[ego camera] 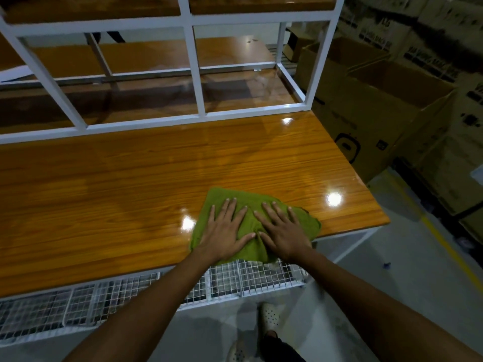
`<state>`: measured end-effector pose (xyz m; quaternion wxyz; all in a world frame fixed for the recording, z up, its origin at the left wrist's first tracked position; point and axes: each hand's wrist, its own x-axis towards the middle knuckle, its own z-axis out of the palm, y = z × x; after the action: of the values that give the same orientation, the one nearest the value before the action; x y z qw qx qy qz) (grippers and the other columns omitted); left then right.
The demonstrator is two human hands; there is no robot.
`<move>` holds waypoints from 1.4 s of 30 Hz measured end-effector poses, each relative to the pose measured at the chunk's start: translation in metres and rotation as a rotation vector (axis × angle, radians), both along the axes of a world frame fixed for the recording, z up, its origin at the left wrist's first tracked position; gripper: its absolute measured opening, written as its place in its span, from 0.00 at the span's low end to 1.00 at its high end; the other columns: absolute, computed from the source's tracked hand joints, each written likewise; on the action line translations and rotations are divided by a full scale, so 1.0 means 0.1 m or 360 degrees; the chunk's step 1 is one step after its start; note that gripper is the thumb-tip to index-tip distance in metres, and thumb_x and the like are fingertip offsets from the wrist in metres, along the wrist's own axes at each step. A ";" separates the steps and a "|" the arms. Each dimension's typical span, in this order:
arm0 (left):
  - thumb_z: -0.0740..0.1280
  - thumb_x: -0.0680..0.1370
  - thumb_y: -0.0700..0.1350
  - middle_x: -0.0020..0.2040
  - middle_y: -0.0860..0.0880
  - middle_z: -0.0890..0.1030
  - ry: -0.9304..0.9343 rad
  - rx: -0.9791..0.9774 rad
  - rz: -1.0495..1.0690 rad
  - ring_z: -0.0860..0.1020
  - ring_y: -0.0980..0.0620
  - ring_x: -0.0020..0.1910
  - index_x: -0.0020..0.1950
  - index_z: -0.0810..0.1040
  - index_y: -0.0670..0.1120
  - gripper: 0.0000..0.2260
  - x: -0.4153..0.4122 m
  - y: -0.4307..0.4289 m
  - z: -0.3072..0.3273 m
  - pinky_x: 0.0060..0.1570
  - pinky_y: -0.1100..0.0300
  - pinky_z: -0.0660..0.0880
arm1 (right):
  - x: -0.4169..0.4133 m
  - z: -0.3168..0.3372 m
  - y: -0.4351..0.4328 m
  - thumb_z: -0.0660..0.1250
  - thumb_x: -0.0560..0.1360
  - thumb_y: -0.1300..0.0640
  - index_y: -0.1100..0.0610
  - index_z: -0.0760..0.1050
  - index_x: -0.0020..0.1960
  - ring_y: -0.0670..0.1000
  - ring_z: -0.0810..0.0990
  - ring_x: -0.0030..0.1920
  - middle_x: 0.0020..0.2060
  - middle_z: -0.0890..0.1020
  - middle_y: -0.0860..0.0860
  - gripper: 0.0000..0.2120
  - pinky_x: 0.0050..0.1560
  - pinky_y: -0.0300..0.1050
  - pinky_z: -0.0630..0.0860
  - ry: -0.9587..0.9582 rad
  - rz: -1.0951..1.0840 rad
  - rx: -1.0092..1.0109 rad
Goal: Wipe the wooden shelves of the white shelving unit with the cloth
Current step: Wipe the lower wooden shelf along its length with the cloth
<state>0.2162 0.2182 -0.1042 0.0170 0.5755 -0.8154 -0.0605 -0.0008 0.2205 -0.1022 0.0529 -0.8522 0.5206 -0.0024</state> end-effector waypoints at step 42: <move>0.39 0.77 0.71 0.81 0.49 0.40 0.0040 0.0055 0.0304 0.39 0.48 0.79 0.80 0.45 0.57 0.34 1.80 0.47 0.02 0.76 0.41 0.40 | 2.02 0.00 0.29 0.33 0.78 0.37 0.44 0.45 0.80 0.57 0.43 0.79 0.79 0.44 0.53 0.32 0.75 0.64 0.37 0.0019 -0.0026 0.0072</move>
<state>0.3965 0.2649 -0.1027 0.0228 0.6501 -0.7553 -0.0799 0.2014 0.2497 -0.1023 0.0692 -0.8464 0.5278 0.0140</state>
